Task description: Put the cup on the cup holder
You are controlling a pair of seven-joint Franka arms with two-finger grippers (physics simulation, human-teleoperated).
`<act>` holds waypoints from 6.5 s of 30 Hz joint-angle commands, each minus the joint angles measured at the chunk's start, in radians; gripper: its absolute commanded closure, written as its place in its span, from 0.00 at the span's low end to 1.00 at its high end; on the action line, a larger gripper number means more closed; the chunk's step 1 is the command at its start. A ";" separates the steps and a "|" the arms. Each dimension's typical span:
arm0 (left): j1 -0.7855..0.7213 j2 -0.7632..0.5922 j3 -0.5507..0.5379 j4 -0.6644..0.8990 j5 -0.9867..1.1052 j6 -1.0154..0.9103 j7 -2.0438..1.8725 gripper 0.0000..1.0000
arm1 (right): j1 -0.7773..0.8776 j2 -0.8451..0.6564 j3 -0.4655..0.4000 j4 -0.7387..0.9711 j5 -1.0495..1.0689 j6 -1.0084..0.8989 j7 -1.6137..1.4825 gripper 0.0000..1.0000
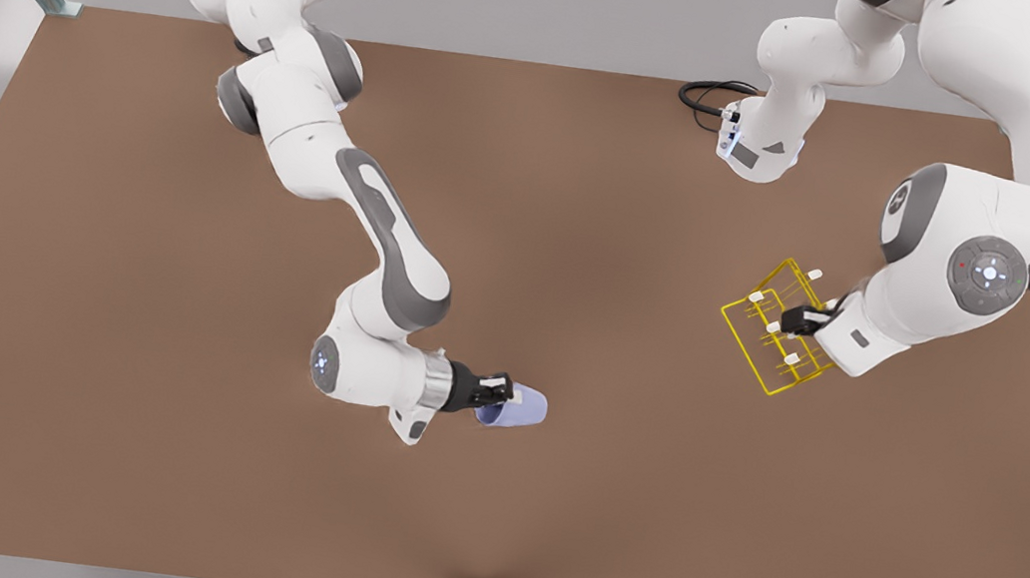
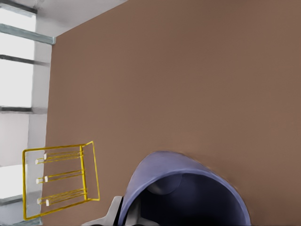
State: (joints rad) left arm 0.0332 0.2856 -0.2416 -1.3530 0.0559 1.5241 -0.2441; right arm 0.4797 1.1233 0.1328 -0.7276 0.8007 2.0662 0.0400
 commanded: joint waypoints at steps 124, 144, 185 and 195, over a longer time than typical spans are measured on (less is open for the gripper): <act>-0.673 0.600 0.059 0.311 0.717 -0.696 -2.279 0.19 | -0.437 -1.001 -0.091 -0.828 -0.799 -0.388 0.141 0.00; -0.700 0.607 0.085 -0.067 0.786 -0.774 -2.534 0.19 | -0.435 -1.005 -0.076 -0.808 -0.798 -0.414 0.143 0.00; -0.664 0.581 0.196 -0.373 0.907 -0.673 -2.649 0.19 | -0.484 -0.875 -0.085 -0.725 -0.798 -0.422 0.138 0.00; -0.720 0.544 0.176 -0.377 0.820 -0.700 -2.629 0.00 | -0.481 -0.875 -0.085 -0.691 -0.796 -0.422 0.138 0.00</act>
State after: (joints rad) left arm -0.6735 0.8327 -0.0683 -1.7313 0.9191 0.8355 -2.8509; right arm -0.0011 0.2500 0.0470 -1.4215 0.0047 1.6473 0.1785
